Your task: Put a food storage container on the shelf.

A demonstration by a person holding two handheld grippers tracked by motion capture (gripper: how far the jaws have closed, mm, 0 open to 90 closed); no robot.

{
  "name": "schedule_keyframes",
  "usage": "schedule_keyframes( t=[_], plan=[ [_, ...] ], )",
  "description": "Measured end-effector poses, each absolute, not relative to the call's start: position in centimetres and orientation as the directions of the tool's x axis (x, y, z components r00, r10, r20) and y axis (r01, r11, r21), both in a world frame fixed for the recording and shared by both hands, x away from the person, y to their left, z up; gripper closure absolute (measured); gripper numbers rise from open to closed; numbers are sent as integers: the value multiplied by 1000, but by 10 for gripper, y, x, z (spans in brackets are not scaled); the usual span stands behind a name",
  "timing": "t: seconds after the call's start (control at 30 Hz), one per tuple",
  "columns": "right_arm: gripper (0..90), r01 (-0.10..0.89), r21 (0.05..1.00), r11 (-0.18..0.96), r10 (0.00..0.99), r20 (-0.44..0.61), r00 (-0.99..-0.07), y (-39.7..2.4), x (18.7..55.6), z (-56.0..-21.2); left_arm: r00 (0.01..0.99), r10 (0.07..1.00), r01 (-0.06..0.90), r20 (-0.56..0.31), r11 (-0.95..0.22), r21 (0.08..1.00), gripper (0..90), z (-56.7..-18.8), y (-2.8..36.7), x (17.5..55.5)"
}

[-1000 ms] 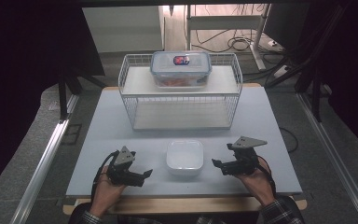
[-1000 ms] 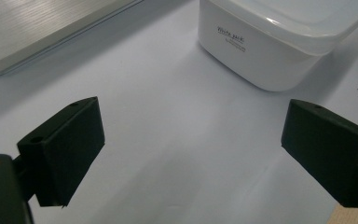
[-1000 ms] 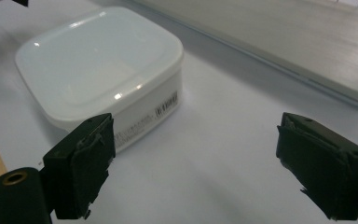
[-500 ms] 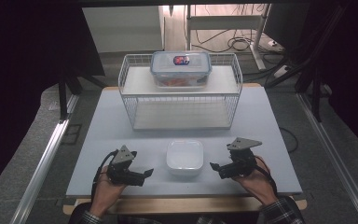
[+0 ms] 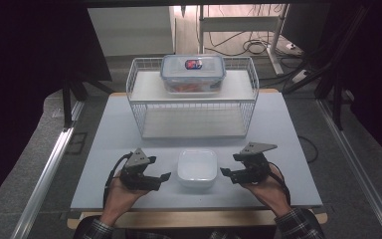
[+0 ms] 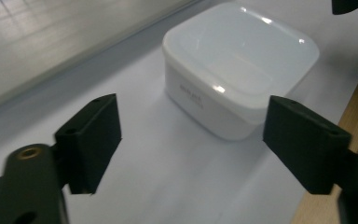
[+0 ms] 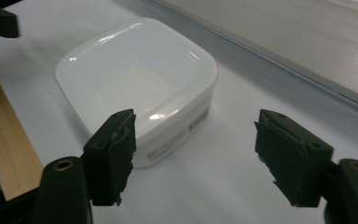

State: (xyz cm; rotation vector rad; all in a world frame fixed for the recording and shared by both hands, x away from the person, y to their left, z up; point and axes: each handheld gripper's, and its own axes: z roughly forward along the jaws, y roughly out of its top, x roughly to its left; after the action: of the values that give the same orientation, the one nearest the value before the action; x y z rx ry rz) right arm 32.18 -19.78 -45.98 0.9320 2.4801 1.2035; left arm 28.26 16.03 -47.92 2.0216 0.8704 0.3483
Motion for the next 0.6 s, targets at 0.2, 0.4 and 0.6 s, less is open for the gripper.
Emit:
schedule_keyframes(
  t=[0.2,0.4,0.6],
  plan=[
    [316,446,763,468,607,89,-789,-185,329,-460,744,656,455,-122,-366,811,356,-480,147,308],
    [253,473,726,499,592,113,-798,-169,343,-469,744,641,512,-190,-363,779,238,-491,125,331],
    [230,539,685,490,589,196,-784,-164,353,-481,740,589,586,-325,-326,742,226,-505,122,341]
  ],
)
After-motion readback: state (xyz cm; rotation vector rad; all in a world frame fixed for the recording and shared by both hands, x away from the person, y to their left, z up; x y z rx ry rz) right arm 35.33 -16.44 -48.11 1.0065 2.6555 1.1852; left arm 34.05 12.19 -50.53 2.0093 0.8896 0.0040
